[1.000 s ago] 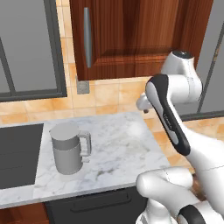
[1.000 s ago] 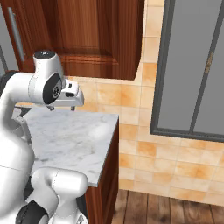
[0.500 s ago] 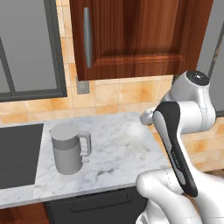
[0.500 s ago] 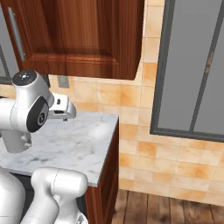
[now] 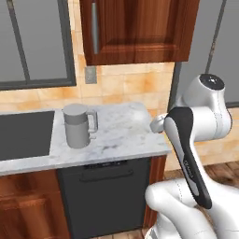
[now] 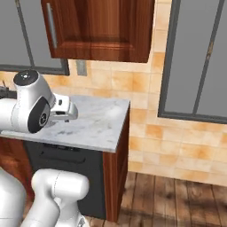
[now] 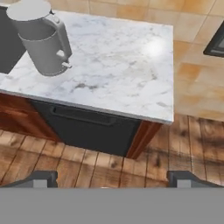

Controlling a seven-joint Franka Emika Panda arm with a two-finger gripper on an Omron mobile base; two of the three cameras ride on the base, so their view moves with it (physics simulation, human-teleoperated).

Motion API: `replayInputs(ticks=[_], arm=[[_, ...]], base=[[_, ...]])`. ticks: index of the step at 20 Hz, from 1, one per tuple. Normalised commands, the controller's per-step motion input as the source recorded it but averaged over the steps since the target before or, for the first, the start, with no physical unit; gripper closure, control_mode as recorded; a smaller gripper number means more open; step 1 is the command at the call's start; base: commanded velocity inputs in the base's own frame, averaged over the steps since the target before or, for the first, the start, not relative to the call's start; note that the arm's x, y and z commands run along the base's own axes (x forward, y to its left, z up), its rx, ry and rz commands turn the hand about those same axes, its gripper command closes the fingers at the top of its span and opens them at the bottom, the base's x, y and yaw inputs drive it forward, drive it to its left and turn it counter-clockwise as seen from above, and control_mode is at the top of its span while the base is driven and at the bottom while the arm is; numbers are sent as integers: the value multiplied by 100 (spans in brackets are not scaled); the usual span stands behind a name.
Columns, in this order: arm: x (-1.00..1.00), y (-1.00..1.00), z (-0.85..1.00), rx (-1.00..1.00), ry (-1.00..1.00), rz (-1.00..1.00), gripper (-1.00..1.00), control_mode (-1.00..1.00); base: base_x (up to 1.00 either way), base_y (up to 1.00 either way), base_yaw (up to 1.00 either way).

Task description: Navigate to the stove.

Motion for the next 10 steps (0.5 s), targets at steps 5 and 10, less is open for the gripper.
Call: replayInputs(ticks=[5,10], arm=[[0,0,0,0,0,0,-100,100],[0,0,0,0,0,0,-100,100]], base=[[-5,16,77],[0,1,100]])
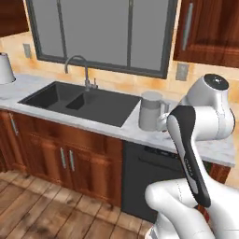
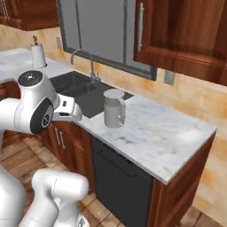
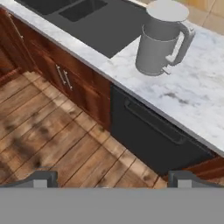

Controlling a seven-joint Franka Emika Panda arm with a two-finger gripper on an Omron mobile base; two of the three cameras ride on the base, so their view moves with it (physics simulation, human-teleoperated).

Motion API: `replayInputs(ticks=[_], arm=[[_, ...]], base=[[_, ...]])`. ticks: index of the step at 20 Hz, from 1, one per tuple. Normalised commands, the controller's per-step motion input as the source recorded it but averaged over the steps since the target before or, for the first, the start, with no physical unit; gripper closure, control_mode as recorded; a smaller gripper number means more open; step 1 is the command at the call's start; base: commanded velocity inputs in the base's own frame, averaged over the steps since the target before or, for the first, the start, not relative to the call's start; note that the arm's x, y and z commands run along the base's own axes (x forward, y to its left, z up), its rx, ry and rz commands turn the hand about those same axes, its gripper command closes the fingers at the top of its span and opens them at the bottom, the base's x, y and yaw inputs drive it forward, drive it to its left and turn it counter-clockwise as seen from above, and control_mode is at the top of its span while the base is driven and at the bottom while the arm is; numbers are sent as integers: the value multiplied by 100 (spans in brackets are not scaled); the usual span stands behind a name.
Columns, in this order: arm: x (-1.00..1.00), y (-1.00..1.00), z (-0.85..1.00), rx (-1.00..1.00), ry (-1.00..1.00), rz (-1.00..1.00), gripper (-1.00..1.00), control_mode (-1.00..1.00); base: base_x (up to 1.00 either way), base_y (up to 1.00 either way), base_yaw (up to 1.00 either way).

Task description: Navigate to the stove.

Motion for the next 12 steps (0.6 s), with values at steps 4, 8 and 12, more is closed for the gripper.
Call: replayInputs(ticks=[4,8,12], arm=[[0,0,0,0,0,0,-100,100],[0,0,0,0,0,0,-100,100],[0,0,0,0,0,0,-100,100]], base=[[0,1,100],[0,0,100],[0,0,100]])
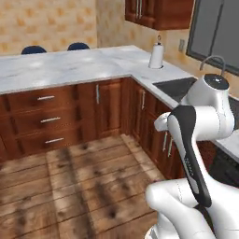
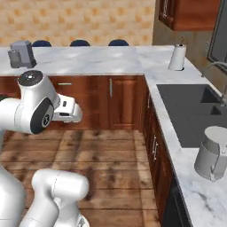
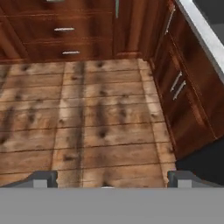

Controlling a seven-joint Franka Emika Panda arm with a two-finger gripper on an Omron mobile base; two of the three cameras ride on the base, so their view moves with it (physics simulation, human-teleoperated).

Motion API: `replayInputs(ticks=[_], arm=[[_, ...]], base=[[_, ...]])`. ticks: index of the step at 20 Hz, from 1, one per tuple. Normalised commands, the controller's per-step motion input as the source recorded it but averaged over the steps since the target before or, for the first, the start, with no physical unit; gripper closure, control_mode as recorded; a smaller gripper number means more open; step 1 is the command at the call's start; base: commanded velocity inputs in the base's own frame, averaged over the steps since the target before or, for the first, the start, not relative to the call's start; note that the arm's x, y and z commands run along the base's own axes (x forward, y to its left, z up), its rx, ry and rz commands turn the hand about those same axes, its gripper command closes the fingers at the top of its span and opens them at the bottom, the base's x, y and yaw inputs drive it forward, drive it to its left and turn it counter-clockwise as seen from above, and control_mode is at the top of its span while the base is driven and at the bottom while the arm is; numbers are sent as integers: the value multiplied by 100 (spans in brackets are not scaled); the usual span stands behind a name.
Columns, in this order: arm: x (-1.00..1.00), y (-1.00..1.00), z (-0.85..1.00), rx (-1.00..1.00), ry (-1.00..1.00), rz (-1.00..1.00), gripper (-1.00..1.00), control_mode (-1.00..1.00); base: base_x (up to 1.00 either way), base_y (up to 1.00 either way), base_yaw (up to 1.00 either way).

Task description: Navigate to the stove.

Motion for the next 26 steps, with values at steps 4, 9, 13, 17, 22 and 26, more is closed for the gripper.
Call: replayInputs(ticks=[4,9,13,17,22,26], arm=[[0,0,0,0,0,0,-100,100],[0,0,0,0,0,0,-100,100],[0,0,0,0,0,0,-100,100],[0,0,0,0,0,0,-100,100],[0,0,0,0,0,0,-100,100],[0,0,0,0,0,0,-100,100]], base=[[1,0,98],[12,0,91],[14,0,90],[20,0,91],[36,0,91],[61,0,87]])
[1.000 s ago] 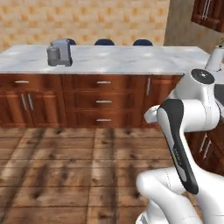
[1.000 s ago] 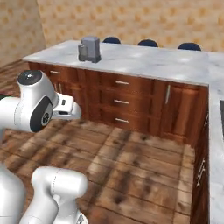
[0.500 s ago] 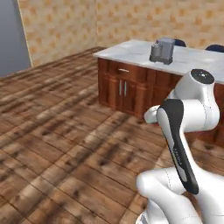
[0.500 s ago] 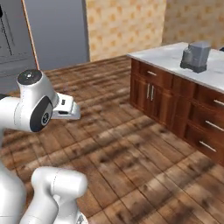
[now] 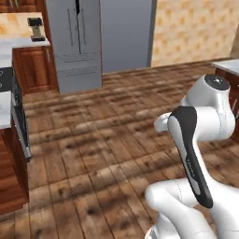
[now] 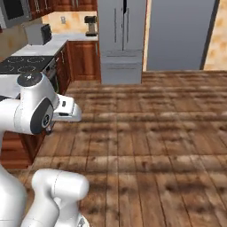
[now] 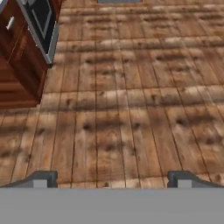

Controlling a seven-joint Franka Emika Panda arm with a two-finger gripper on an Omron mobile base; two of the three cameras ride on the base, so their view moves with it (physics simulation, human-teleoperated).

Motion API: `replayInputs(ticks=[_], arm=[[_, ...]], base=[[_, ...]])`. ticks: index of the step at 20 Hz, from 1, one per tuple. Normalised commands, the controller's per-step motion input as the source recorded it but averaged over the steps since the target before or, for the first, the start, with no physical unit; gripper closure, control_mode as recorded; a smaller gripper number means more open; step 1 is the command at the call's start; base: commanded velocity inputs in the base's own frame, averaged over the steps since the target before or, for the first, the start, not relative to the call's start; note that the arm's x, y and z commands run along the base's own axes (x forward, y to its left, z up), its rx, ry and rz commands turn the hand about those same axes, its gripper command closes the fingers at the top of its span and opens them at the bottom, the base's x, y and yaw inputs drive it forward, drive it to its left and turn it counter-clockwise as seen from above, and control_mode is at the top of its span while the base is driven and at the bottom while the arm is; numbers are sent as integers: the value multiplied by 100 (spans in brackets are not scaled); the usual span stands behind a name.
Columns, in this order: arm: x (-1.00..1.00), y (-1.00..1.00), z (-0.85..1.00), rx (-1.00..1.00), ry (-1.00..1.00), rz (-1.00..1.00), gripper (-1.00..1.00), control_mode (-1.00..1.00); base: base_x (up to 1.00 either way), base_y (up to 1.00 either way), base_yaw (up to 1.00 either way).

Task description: Navigate to the stove.

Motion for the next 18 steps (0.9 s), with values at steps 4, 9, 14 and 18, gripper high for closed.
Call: replayInputs(ticks=[4,9,14,18], arm=[[0,0,0,0,0,0,-100,100],[0,0,0,0,0,0,-100,100],[0,0,0,0,0,0,-100,100],[0,0,0,0,0,0,-100,100]], base=[[100,-20,55],[100,-26,31],[100,-23,31],[100,-23,32]])
